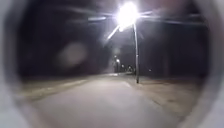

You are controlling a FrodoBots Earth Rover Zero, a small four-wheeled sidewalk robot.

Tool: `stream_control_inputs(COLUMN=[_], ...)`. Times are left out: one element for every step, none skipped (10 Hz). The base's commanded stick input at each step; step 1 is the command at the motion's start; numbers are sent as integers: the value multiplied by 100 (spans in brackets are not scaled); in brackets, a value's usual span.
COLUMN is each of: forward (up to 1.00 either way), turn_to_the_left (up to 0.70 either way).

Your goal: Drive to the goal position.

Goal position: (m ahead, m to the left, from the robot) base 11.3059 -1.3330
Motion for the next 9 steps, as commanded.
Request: stream_control_inputs(forward=[85,85,85,85,85,85,85,85,85], turn_to_the_left=[3,3,9,17,16,9,9,14,14])
